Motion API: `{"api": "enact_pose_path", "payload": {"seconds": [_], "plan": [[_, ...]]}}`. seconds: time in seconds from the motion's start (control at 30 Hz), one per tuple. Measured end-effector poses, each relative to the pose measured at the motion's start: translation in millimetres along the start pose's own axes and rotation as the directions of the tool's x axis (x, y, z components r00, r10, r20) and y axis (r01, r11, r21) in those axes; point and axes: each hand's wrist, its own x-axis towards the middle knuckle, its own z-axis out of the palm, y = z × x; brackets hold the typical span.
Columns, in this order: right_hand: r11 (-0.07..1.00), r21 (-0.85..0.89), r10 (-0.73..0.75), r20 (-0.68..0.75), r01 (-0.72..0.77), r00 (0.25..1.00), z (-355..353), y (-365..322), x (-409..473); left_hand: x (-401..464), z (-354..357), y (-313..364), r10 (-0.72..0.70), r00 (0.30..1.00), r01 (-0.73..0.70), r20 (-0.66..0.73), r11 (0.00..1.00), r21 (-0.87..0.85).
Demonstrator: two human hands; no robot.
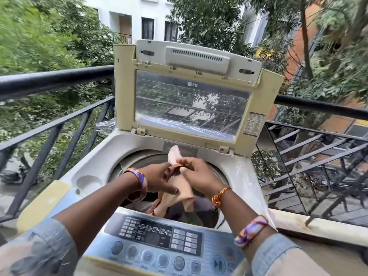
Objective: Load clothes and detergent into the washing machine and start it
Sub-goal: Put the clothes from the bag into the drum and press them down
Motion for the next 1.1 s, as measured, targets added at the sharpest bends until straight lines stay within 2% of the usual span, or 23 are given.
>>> {"api": "enact_pose_path", "payload": {"seconds": [0.1,0.33,0.57,0.67,0.77,0.83,0.9,0.97,1.07,1.1], "plan": [[0.997,-0.076,0.004,-0.050,-0.008,0.999,-0.3,9.6,1.9,-8.2,-7.0,-4.9,-0.076,0.997,0.074,0.018,0.991,0.109],[1.000,-0.010,0.022,-0.129,-0.023,0.991,-37.2,18.6,-11.6,-3.0,-10.7,13.9,-0.013,0.998,0.003,0.057,0.985,0.170],[0.997,0.072,-0.007,-0.311,0.031,0.950,-119.2,33.4,-40.8,52.9,19.0,107.5,0.253,0.965,-0.263,0.073,0.949,0.175],[0.993,0.118,0.035,-0.419,0.016,0.907,-169.6,53.0,-61.0,79.8,44.6,168.3,0.388,0.911,-0.409,0.140,0.892,0.191],[0.986,0.167,0.104,-0.532,-0.016,0.840,-222.5,89.9,-82.0,109.4,81.7,232.8,0.516,0.820,-0.569,0.246,0.780,0.262],[0.977,0.202,0.178,-0.597,-0.068,0.782,-255.8,123.1,-96.7,130.6,112.7,275.6,0.536,0.782,-0.620,0.317,0.718,0.316],[0.962,0.233,0.261,-0.637,-0.142,0.725,-282.9,162.0,-112.2,151.0,150.2,313.8,0.451,0.769,-0.617,0.453,0.708,0.344],[0.925,0.316,0.371,-0.640,-0.209,0.672,-299.4,206.6,-127.6,169.2,193.7,339.9,0.284,0.751,-0.586,0.596,0.702,0.405],[0.832,0.438,0.552,-0.596,-0.340,0.583,-308.4,285.3,-152.8,205.9,277.7,350.6,0.256,0.668,-0.630,0.699,0.695,0.348],[0.799,0.464,0.600,-0.574,-0.383,0.557,-305.2,308.7,-160.7,214.2,301.7,344.3,0.252,0.671,-0.615,0.697,0.715,0.333]]}}
